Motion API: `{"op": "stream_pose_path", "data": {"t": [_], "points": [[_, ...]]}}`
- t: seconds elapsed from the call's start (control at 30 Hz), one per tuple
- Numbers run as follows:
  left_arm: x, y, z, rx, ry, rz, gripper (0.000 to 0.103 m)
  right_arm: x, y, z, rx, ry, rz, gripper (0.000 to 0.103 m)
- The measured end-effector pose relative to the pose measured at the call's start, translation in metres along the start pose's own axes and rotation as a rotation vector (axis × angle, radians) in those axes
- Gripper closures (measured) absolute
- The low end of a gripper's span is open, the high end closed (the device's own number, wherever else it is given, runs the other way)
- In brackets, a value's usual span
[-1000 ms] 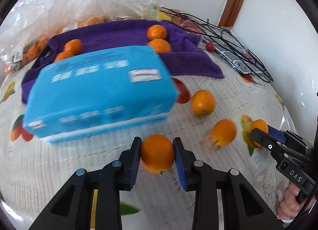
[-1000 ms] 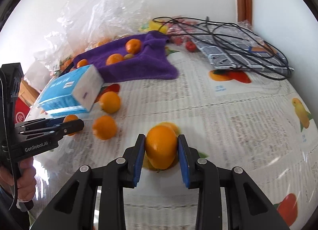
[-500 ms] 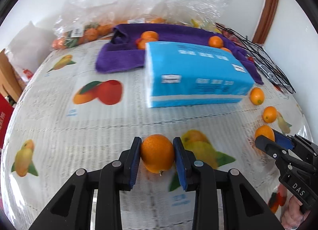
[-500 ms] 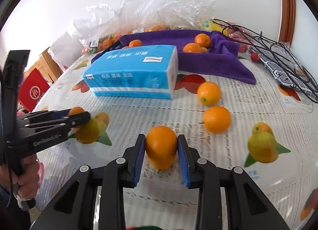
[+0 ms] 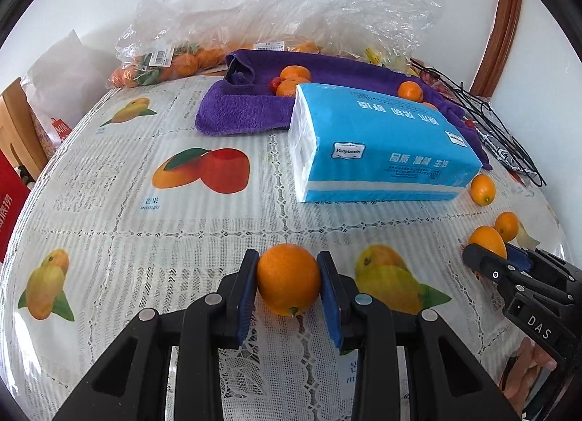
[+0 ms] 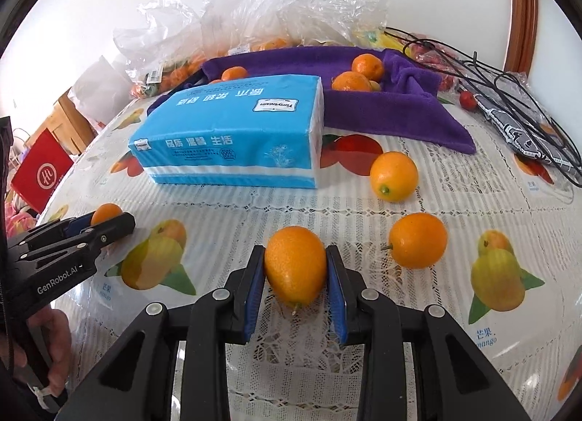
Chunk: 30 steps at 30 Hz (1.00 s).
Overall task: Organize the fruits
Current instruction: 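Carry both held oranges toward the purple towel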
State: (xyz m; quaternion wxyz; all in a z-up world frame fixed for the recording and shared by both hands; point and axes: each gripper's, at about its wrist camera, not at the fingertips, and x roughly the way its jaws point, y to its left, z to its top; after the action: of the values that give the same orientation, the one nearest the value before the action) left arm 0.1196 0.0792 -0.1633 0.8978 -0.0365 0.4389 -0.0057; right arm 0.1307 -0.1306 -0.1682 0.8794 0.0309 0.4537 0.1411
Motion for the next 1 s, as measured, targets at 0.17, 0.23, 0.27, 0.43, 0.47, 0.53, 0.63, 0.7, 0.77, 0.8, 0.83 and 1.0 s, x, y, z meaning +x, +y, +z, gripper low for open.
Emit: {"op": "stream_pose_path", "data": {"t": [0.17,0.23,0.27,0.43,0.47,0.53,0.63,0.7,0.77,0.8,0.83,1.0], "points": [[0.0007,0.0003,-0.0005,0.003,0.001,0.006,0.072,0.0009,0.0032,0.0008,-0.017,0.007,-0.021,0.07],[0.0005,0.0001,-0.0005,0.001,0.002,0.004,0.072,0.0009,0.0032,0.0016,-0.019,0.009,-0.023,0.07],[0.0002,0.0003,-0.0003,-0.002,0.003,0.0,0.072,0.0005,0.0029,0.0022,-0.018,0.011,-0.022,0.07],[0.0002,-0.0047,-0.0002,0.012,0.009,0.016,0.072,0.001,0.0044,0.0017,-0.025,0.013,-0.029,0.07],[0.0006,-0.0062,-0.0014,0.019,0.008,0.025,0.072,0.0015,0.0051,0.001,-0.029,0.012,-0.033,0.07],[0.0007,-0.0066,-0.0011,0.024,0.008,0.03,0.072,0.0014,0.0049,0.0006,-0.029,0.01,-0.032,0.07],[-0.0002,-0.0034,0.0,0.013,0.006,0.016,0.072,0.0011,0.0032,0.0015,-0.021,0.009,-0.022,0.07],[-0.0009,-0.0029,0.0005,0.009,0.007,0.01,0.072,0.001,0.003,0.0019,-0.02,0.009,-0.021,0.07],[-0.0009,-0.0024,0.0014,0.007,0.007,0.008,0.072,0.001,0.0039,0.003,-0.022,0.011,-0.024,0.07],[-0.0017,-0.0017,0.0016,0.001,0.005,0.001,0.072,0.0008,0.0044,0.0032,-0.024,0.012,-0.026,0.07],[-0.0017,-0.0007,0.0022,-0.001,0.004,-0.011,0.072,0.0007,0.0047,0.0031,-0.025,0.011,-0.028,0.07],[-0.0051,0.0026,0.0028,-0.009,0.031,-0.05,0.072,-0.0008,0.0069,0.0015,-0.04,0.007,-0.028,0.071]]}}
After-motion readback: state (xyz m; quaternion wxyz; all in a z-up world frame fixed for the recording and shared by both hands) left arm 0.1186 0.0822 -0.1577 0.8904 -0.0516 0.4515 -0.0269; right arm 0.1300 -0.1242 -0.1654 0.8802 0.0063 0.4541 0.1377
